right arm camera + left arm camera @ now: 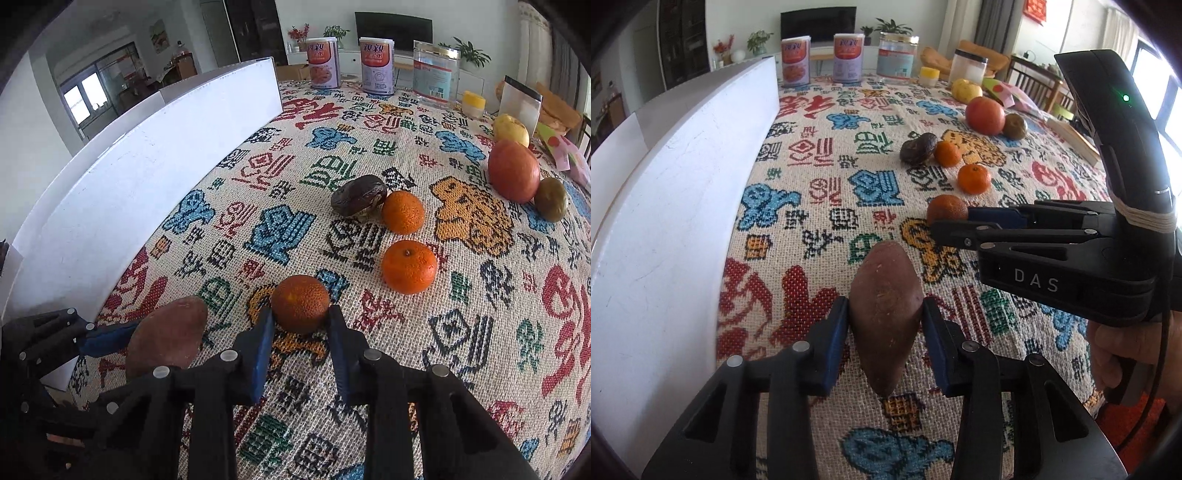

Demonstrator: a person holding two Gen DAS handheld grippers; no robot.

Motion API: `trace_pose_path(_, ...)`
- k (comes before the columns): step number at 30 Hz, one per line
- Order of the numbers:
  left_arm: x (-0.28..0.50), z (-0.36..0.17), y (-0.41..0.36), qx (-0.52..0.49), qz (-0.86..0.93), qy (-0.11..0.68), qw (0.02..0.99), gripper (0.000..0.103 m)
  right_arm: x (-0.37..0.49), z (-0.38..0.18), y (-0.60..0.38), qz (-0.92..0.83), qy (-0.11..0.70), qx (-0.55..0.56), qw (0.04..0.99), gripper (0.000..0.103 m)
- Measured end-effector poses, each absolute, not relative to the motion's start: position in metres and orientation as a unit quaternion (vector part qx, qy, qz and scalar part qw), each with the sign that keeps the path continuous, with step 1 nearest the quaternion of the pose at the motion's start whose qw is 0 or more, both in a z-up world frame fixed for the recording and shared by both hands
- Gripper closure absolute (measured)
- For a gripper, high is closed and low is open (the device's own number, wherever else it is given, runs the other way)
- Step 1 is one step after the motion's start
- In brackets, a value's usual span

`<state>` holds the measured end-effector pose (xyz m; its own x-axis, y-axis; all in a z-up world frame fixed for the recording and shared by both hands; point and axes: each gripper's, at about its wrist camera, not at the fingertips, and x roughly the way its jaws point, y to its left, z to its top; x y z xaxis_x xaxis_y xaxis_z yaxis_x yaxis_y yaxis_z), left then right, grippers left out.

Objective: Organize fruits
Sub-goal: 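Grasp a mandarin orange with the right tool while the left tool holds the sweet potato, then lower the sweet potato and mandarin into the white box and open both tools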

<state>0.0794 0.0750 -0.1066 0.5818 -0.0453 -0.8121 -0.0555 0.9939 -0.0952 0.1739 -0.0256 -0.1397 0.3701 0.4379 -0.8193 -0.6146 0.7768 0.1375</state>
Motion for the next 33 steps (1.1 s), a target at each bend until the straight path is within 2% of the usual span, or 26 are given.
trace_pose_path(22, 0.077, -0.107, 0.08, -0.083, 0.01, 0.453, 0.888, 0.063, 0.185, -0.137, -0.019, 0.311, 0.47, -0.073, 0.823, 0.069)
trace_pose_path(27, 0.076, -0.105, 0.082, -0.095, 0.009, 0.454, 0.886, 0.063, 0.187, -0.138, -0.018, 0.316, 0.479, -0.058, 0.817, 0.073)
trace_pose_path(33, 0.053, -0.049, 0.087, -0.15, -0.033, 0.415, 0.897, 0.063, 0.173, -0.106, -0.039, 0.323, 0.469, -0.033, 0.821, 0.073)
